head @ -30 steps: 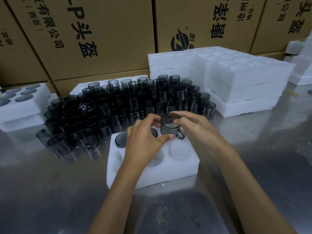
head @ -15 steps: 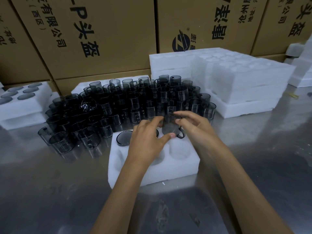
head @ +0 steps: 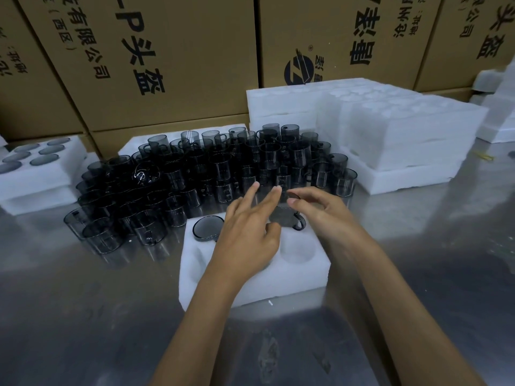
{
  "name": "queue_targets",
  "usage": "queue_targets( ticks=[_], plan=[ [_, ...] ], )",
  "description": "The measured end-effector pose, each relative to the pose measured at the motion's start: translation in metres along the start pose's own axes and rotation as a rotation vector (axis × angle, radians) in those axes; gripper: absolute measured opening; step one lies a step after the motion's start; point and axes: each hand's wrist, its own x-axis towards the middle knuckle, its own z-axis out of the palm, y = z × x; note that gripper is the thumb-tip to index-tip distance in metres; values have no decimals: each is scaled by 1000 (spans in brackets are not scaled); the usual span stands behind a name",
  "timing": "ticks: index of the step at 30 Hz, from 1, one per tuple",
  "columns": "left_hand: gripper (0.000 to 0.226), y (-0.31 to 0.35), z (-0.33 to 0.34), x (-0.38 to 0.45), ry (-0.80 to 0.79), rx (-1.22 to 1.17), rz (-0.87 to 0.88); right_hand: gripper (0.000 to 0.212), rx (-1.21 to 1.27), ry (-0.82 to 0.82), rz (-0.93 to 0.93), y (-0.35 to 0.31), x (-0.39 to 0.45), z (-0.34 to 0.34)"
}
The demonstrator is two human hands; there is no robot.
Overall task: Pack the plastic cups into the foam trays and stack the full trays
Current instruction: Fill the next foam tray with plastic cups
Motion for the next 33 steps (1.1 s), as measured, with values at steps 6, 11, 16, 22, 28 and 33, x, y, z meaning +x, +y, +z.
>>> queue_targets(
  ticks=[6, 11, 16, 22, 28, 33],
  plan=[
    [60, -4, 1, 3, -94, 61, 31, 23, 35, -61, 40, 0, -1, 2],
    [58, -4, 2, 3, -105, 6, 6, 23, 12, -117, 82, 0, -6, -2],
    [49, -5, 4, 3, -142, 15, 15, 24, 41, -153, 117, 4, -8, -8],
    [41, -4, 3, 3, -59, 26, -13, 27, 131, -172, 177, 6, -6, -10],
    [37, -7, 0, 6, -113, 62, -104, 28, 158, 22, 135, 7, -4, -7],
    [37, -7, 3, 3, -102, -63, -184, 54, -429, 594, 25, 23, 11, -32]
  ],
)
